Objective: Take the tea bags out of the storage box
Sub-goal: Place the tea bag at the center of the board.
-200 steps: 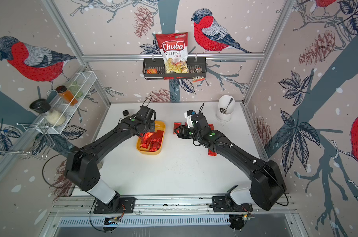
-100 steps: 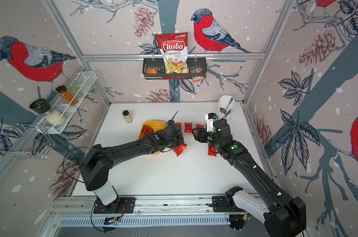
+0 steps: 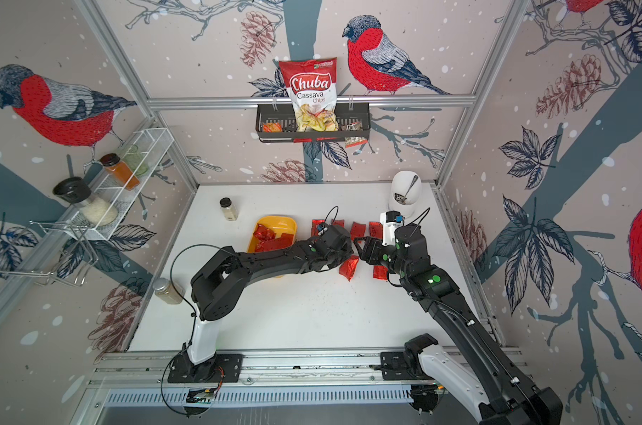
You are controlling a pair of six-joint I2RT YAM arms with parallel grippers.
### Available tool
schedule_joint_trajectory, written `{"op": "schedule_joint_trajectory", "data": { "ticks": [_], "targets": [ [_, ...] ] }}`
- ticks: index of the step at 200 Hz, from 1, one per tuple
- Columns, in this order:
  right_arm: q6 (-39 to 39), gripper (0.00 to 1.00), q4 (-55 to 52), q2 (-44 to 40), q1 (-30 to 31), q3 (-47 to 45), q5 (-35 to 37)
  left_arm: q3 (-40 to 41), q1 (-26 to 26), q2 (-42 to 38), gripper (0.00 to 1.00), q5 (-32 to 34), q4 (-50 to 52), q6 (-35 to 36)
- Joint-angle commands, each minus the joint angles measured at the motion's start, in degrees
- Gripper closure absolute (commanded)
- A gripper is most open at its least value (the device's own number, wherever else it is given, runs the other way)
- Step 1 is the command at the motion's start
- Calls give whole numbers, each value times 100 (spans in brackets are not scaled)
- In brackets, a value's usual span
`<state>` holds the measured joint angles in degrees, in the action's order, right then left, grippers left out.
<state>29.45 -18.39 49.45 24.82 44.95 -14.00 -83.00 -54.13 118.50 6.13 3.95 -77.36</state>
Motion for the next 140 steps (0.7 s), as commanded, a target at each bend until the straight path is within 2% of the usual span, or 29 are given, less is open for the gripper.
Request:
{"op": "schedule_joint_trajectory", "data": {
  "ticks": [1,53,88,100,113,126,140],
  "targets": [
    [-87,36,-24,-14,-18,-35,11,-85,-1,229,100,-138,-421,-705],
    [-132,36,-109,-32,-80,-67,20,-706,8,844,100,-163,-367,-1142],
    [-155,36,-140,-41,-143,-98,5,-665,64,999,100,-205,-782,-1319],
    [-159,36,-147,-24,-160,-105,12,-667,108,1048,73,-303,-863,-1309],
    [-159,35,-162,-7,-173,-118,22,-569,135,999,52,-297,-948,-1305],
    [-159,35,-171,-7,-188,-134,46,-449,148,889,41,-234,-1041,-1219],
    [-150,33,-173,3,-197,-144,58,-378,170,727,35,-152,-1023,-1030]
  ]
}}
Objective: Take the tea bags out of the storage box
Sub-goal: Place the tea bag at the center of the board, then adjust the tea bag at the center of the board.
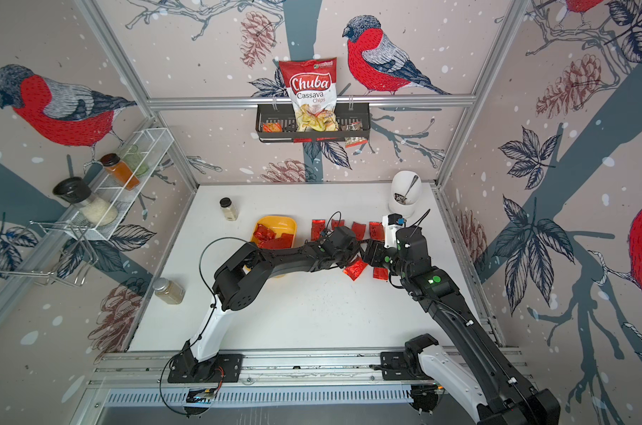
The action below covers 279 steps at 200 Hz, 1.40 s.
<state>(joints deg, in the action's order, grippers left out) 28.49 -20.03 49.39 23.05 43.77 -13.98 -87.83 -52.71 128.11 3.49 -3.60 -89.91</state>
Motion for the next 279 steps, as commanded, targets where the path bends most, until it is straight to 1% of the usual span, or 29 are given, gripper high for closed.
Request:
{"op": "schedule_joint_trajectory", "data": {
  "ticks": [1,28,57,71,84,92,117,141,181,212,244,279],
  "targets": [
    [-54,33,-10,9,-20,-26,59,111,30,-244,35,115,-271,240],
    [-4,33,88,94,-37,-115,52,448,73,-758,35,355,-207,585],
    [225,34,544,294,-29,-553,-105,1228,179,-1879,38,992,60,1130],
    [422,37,928,519,-13,-817,-258,1602,271,-2487,41,1188,121,1594],
    [616,38,1303,805,109,-993,-379,1813,344,-3017,42,1381,379,2064],
    [707,39,1538,1014,266,-1036,-336,1933,387,-3304,43,1485,543,2330],
    [816,39,1880,1875,842,-815,-128,2027,552,-3956,42,1387,1174,3177],
    [898,40,2104,2781,1124,-501,-19,2148,646,-4441,40,1331,1732,3726],
    [1051,38,2416,3716,1175,-135,138,2777,849,-5357,35,1471,1911,4024],
    [1088,39,2349,4176,1185,60,269,3035,1093,-5744,34,1366,1938,4075],
    [1139,39,2255,4116,1271,-49,387,3193,1156,-5811,34,1325,1922,4109],
    [1176,38,2103,3777,1316,-301,571,3168,1159,-5706,35,1196,1805,4121]
  ]
}}
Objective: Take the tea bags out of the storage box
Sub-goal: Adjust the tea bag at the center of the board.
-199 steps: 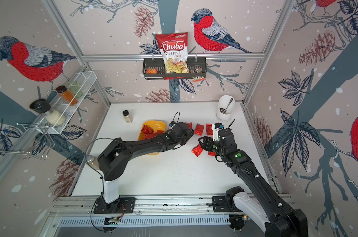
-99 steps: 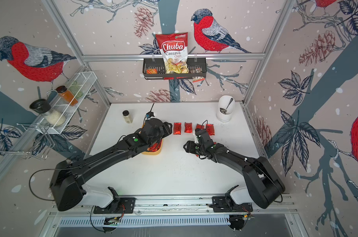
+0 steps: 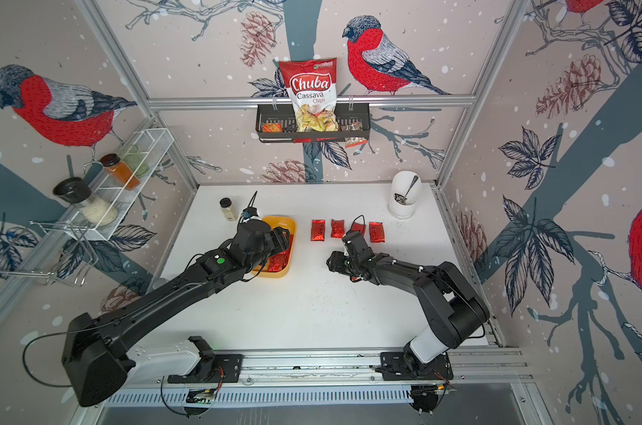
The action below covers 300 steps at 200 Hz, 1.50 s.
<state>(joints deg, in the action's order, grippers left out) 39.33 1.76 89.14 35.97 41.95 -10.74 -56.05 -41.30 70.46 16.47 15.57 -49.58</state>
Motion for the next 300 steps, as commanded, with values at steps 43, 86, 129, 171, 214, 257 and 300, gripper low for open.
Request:
{"op": "schedule_joint_trajectory", "data": {
  "ticks": [43,86,129,171,214,257,300],
  "targets": [
    [75,38,-356,-477,24,-239,609,11,18,110,35,-231,-168,72],
    [75,38,-598,-507,24,-192,872,88,18,35,35,-333,-137,32],
    [50,35,-907,-765,18,-223,1236,188,17,-49,35,-346,-146,-17],
    [48,30,-1074,-1143,0,-304,1451,209,17,-5,35,-434,-156,-17],
    [-57,21,-1096,-1258,-389,-477,1342,218,17,-4,35,-408,-145,10],
    [-79,20,-811,-987,-503,-505,1124,208,17,5,35,-321,-152,35],
    [-134,20,-657,-617,-592,-317,1057,200,25,32,35,-261,-139,63]
  ]
}}
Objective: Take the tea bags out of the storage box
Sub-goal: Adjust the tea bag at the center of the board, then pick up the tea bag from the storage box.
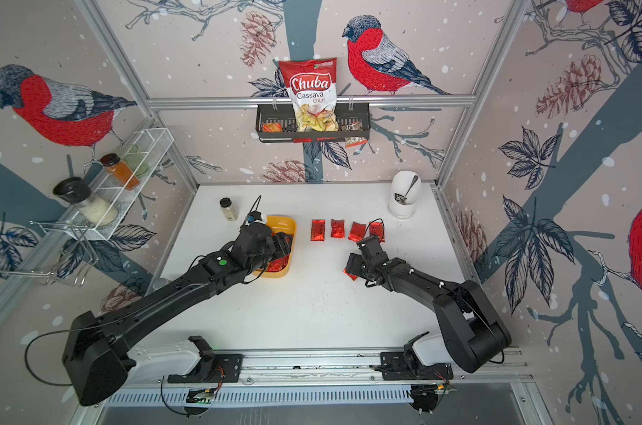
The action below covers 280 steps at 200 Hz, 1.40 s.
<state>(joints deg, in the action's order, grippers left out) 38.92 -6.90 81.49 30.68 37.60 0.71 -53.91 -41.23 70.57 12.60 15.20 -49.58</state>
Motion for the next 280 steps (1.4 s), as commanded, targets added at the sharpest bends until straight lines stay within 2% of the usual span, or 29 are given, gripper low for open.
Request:
{"op": "schedule_joint_trajectory", "data": {
  "ticks": [1,67,110,154,175,219,238,280],
  "targets": [
    [-98,20,212,157,-67,121,-93,-19,23,20,35,123,-103,67],
    [-335,20,170,694,-185,811,-186,3,104,-8,34,135,-11,141],
    [-441,21,-80,541,-211,877,129,-47,233,102,35,243,366,461],
    [-607,25,-556,-245,-113,983,584,-275,414,856,49,278,901,1088],
    [-707,26,-792,-595,80,1184,769,-296,448,1279,60,-13,950,1400],
    [-741,26,-1115,-887,408,1619,795,-296,500,1834,70,-283,824,1695],
    [-736,26,-1194,-912,538,1749,808,-463,559,1980,73,-401,768,1791],
    [-719,26,-1209,-907,606,1780,821,-515,634,2170,72,-676,625,1913]
  ]
}}
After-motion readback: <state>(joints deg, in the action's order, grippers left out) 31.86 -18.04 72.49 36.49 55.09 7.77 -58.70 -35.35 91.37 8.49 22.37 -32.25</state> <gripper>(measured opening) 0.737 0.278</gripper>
